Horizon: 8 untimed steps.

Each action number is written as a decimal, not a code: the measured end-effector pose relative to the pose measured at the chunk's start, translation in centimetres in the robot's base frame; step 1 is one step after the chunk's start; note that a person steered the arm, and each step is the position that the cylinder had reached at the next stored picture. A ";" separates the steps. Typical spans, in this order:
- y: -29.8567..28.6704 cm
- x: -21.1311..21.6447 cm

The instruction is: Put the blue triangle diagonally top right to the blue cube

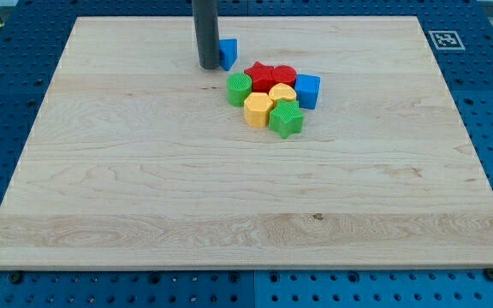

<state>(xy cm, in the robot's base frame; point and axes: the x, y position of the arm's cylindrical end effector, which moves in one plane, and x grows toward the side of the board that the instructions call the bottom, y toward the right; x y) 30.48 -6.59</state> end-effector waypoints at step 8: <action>8.6 -3.2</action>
<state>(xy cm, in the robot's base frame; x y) 27.29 2.03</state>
